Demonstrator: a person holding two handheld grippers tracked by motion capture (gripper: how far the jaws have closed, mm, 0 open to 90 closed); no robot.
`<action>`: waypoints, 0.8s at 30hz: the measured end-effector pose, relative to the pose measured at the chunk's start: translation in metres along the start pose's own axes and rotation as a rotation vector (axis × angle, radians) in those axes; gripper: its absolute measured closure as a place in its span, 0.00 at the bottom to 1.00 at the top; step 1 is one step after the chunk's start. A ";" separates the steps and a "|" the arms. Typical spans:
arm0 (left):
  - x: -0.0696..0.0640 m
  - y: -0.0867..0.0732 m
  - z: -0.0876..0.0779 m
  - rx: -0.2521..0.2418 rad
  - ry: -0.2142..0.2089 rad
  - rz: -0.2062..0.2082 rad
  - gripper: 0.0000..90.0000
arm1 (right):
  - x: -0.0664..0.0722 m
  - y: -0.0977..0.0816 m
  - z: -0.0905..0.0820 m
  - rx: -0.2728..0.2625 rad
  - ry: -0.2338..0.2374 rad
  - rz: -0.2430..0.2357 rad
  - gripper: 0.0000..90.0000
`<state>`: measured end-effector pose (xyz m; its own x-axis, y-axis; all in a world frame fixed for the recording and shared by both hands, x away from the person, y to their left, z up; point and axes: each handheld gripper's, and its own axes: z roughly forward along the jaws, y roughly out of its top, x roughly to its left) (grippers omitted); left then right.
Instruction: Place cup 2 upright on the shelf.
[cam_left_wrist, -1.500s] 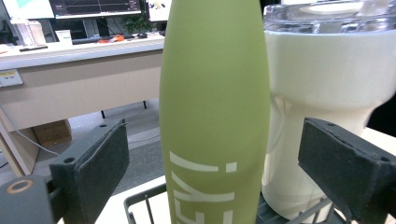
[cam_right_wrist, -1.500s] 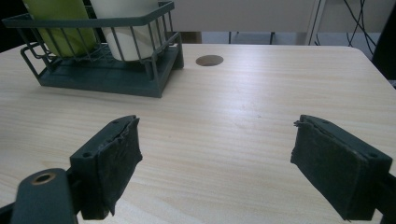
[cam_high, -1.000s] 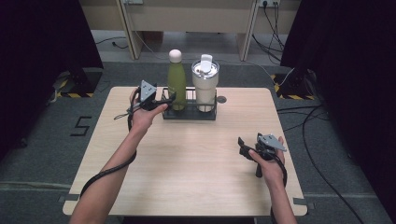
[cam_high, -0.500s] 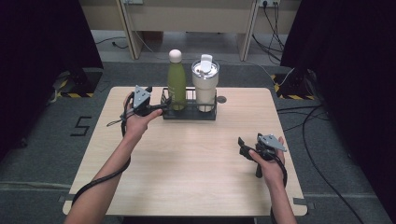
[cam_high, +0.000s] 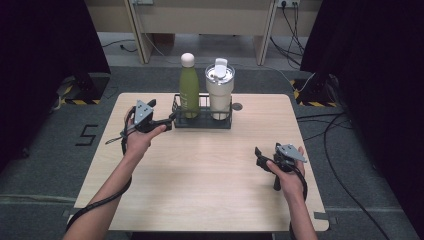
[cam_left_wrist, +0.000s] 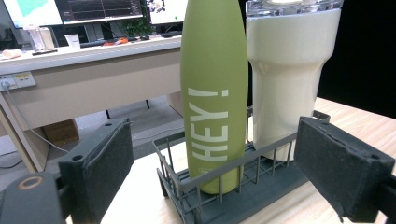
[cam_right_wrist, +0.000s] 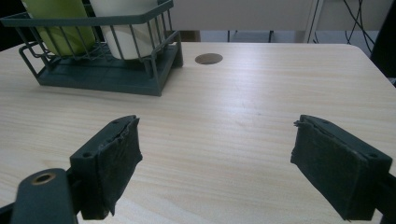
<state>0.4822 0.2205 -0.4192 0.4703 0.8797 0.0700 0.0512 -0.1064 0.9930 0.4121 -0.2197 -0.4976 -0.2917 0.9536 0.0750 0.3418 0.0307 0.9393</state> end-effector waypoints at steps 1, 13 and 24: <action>0.000 -0.001 -0.002 0.002 0.000 -0.001 0.13 | 0.000 0.000 0.000 0.000 0.000 0.000 0.17; 0.001 -0.011 -0.024 0.004 0.000 0.001 0.13 | 0.000 -0.001 0.000 0.002 -0.001 0.005 0.17; 0.007 -0.025 -0.044 0.014 0.015 -0.009 0.13 | 0.001 -0.001 -0.001 0.006 0.000 0.001 0.17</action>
<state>0.4451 0.2495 -0.4389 0.4569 0.8873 0.0624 0.0677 -0.1046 0.9922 0.4109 -0.2188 -0.4987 -0.2912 0.9536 0.0759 0.3474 0.0314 0.9372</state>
